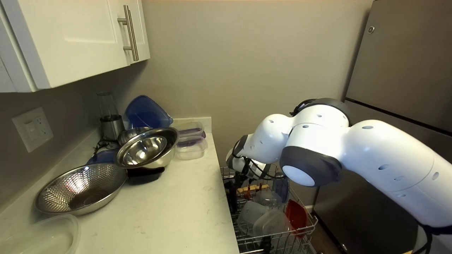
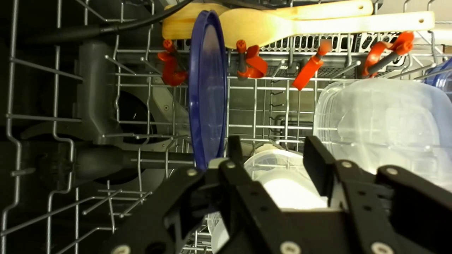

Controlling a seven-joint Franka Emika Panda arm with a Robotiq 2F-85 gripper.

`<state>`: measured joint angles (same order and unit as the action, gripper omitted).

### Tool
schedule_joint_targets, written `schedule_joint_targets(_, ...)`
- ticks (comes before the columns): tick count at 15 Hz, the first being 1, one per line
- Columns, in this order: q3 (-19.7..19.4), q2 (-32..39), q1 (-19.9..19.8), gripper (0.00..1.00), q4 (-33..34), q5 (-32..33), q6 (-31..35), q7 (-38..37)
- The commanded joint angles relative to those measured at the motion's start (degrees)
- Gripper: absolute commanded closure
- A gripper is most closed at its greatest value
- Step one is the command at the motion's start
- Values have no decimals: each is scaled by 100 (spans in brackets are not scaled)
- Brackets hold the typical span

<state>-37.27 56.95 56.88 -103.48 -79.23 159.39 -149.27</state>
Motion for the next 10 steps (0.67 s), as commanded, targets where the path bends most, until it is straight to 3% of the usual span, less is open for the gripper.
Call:
schedule_joint_targets(1,-192,36,159,20,-51,-90,-92,0)
schedule_joint_targets(4,-212,-22,162,2,-88,-94,-114,0)
schedule_joint_targets(10,-223,-349,151,0,-212,-41,-57,0)
